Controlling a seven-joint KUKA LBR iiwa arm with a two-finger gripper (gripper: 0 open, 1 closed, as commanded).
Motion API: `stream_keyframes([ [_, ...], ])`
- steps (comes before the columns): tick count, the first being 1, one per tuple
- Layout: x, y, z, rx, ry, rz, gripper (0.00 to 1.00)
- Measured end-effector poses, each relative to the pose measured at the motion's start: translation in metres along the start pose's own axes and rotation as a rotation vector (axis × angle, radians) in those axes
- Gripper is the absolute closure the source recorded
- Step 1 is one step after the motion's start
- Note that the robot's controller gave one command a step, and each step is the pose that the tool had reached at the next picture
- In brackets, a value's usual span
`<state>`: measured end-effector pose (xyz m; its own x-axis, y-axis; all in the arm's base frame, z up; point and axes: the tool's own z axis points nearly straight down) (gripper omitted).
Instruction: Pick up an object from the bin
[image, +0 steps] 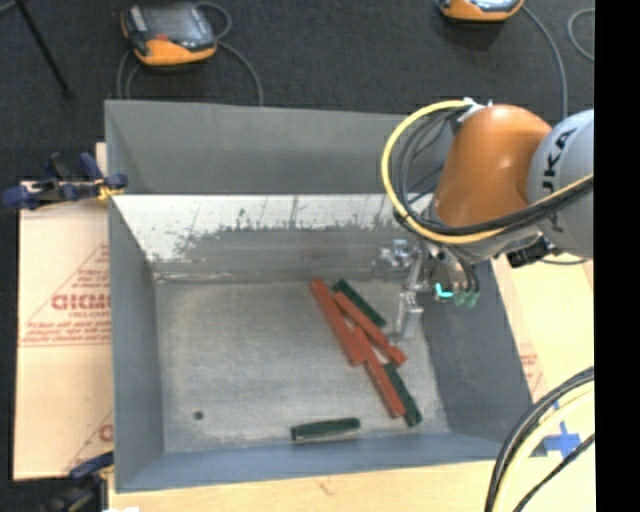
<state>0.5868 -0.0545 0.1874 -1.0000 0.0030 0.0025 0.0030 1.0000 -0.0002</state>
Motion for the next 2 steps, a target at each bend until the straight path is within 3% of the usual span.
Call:
stream_keyframes([
  [1,-0.002,0.0,-0.004,0.001,-0.008,-0.001,0.0],
  [2,0.038,0.004,0.06,-0.001,-0.011,0.058,0.0],
])
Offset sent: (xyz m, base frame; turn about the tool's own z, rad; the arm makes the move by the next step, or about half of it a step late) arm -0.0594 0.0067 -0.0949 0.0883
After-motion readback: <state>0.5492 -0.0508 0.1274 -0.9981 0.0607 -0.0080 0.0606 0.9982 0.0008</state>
